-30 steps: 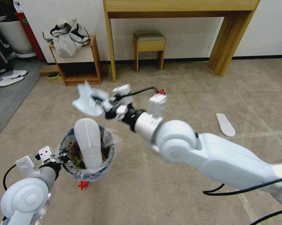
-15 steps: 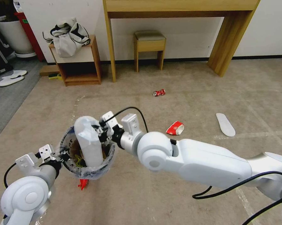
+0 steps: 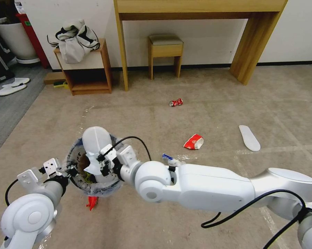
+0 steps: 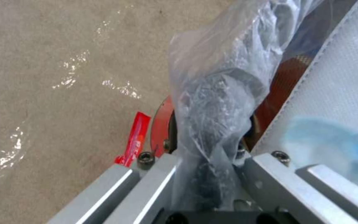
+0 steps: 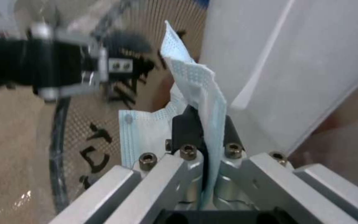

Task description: Pick up the trash bin and place the garbage on the floor into it.

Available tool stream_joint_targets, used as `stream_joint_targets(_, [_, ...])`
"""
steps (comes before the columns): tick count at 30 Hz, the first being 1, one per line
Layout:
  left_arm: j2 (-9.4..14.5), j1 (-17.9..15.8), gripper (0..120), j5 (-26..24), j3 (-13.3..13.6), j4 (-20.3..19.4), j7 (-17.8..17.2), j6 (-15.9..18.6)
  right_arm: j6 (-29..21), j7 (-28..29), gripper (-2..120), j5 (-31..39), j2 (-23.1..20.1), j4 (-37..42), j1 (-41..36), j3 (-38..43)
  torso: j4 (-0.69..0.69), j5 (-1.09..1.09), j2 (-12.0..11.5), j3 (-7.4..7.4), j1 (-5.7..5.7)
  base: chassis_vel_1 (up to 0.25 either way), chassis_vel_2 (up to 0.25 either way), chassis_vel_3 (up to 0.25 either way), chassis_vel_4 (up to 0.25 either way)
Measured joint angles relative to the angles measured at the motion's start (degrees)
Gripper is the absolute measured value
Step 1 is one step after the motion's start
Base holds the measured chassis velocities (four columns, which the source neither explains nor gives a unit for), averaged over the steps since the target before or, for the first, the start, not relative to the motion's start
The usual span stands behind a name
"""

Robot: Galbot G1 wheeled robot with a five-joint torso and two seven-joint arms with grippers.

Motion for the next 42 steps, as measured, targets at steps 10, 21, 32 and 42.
stream_joint_targets(10, [-0.35,-0.12,0,-0.06,0.07,-0.24,0.0,0.0,0.16,-0.1,0,-1.58,1.38,-2.61,-0.2,-1.75,0.0,0.0,0.0,0.0,0.0,0.0,0.0,0.0,0.0])
stream_joint_targets(21, [-0.62,0.05,0,0.06,0.19,-0.37,0.11,0.0,1.18,-1.84,0,-4.89,2.54,-7.35,-0.2,-3.02,0.0,0.0,0.0,0.0,0.0,0.0,0.0,0.0,0.0])
stream_joint_targets(32, [-0.7,0.17,0,0.22,0.16,0.0,0.32,-0.09,2.02,-2.69,0,-6.77,3.42,-11.67,-0.65,-3.05,0.0,0.01,0.0,0.0,0.0,0.0,0.0,0.0,0.0])
stream_joint_targets(42, [-0.97,0.22,0,0.83,0.36,0.65,0.71,-0.14,2.47,-1.94,19,-7.88,3.35,-12.19,-1.63,-2.53,0.0,0.0,0.0,0.0,0.0,0.0,0.0,0.0,0.0])
